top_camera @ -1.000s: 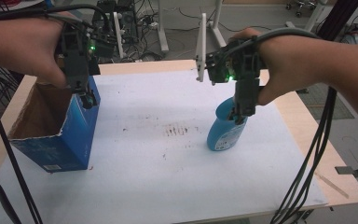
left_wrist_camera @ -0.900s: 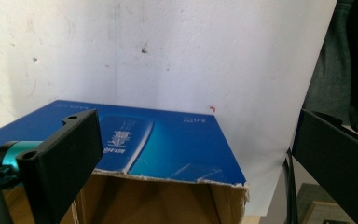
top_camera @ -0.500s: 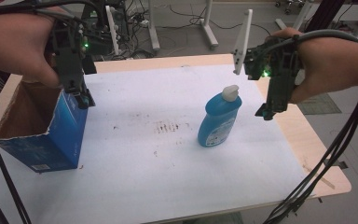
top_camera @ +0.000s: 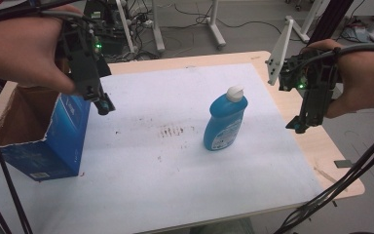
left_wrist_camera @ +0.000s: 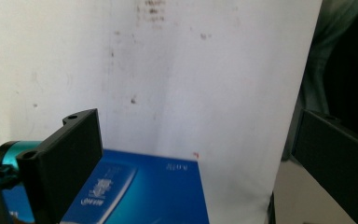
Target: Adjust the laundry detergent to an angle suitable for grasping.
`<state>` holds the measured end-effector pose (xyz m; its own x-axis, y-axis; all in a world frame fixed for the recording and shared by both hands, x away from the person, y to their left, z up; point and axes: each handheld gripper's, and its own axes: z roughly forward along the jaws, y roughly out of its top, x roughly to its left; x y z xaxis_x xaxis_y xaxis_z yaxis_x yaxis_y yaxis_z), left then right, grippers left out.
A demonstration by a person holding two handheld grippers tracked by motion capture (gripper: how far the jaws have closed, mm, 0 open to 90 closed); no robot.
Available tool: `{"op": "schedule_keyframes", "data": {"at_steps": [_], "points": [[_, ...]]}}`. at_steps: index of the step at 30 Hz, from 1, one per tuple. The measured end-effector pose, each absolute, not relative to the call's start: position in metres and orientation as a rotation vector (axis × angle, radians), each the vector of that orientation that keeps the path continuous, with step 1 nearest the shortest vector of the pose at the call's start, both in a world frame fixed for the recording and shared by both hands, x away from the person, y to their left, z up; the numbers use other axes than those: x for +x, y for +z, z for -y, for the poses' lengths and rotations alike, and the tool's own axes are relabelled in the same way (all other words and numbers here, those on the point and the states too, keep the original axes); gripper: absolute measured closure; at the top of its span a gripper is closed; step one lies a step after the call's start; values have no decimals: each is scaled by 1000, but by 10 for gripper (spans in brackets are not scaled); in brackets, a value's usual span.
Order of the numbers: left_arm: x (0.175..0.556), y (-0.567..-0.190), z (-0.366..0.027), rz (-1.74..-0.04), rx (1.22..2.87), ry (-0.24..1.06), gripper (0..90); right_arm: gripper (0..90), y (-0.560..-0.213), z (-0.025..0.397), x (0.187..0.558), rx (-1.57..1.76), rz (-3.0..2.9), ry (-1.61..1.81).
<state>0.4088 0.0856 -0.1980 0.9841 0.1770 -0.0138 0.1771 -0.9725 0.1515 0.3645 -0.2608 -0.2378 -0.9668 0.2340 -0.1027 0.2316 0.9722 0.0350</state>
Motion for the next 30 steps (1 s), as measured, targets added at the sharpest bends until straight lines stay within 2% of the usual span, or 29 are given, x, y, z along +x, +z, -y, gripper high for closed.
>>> {"op": "schedule_keyframes", "data": {"at_steps": [30], "points": [[400, -220, -5, -277, 2768, -55, 18, 29, -248, 276, 353, 368, -3004, 65]]}}
